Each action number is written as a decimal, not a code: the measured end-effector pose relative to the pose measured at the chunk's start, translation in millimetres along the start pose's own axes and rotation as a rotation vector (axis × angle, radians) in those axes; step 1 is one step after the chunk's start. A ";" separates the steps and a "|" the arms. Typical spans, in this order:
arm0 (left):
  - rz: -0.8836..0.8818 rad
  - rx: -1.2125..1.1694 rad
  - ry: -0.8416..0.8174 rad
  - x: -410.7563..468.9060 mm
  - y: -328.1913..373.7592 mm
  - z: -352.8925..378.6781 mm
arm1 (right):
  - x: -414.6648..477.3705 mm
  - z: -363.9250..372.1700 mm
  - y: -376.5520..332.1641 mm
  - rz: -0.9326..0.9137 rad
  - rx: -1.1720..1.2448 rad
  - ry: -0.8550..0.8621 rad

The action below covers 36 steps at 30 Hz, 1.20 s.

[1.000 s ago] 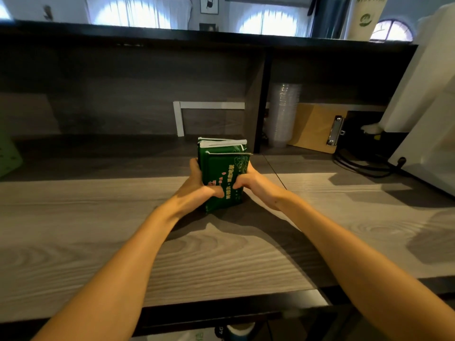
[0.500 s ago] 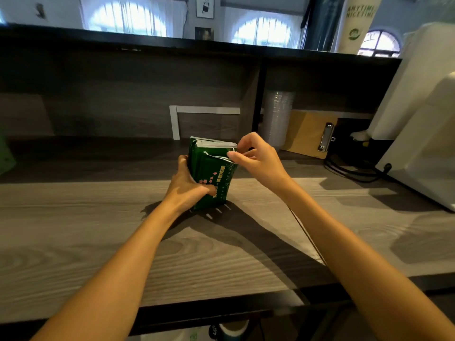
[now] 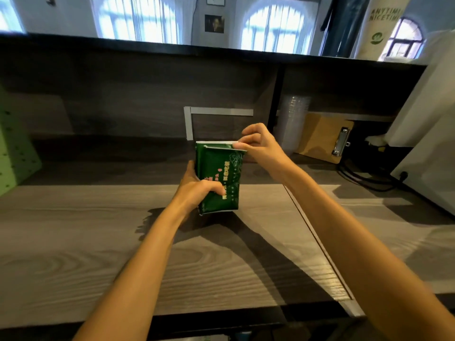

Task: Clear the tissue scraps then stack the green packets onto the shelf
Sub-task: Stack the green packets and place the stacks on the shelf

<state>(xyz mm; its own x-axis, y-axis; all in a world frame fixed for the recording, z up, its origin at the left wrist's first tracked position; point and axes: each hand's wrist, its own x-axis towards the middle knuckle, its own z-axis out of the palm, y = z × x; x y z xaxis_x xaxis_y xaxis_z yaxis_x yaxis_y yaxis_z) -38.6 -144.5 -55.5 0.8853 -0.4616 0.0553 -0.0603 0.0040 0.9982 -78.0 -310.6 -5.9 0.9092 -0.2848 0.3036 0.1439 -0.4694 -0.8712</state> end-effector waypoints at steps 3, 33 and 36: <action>-0.066 -0.044 -0.052 0.2 16.4 -4.8 | 8.7 3.0 -5.5 0.215 0.270 -0.180; -0.386 -0.093 0.355 -118.7 309.8 -175.4 | 60.8 94.9 -326.0 0.389 0.415 -0.705; -0.328 -0.137 0.466 -144.6 318.8 -209.9 | 55.5 135.1 -357.0 0.336 0.433 -0.775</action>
<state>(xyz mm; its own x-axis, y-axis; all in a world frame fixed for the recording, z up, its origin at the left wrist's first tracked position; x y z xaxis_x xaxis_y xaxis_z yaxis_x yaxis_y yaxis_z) -89.0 109.7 259.8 0.9588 -0.0191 -0.2834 0.2840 0.0554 0.9572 -26.1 -45.9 269.9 0.9131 0.3585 -0.1943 -0.1819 -0.0683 -0.9809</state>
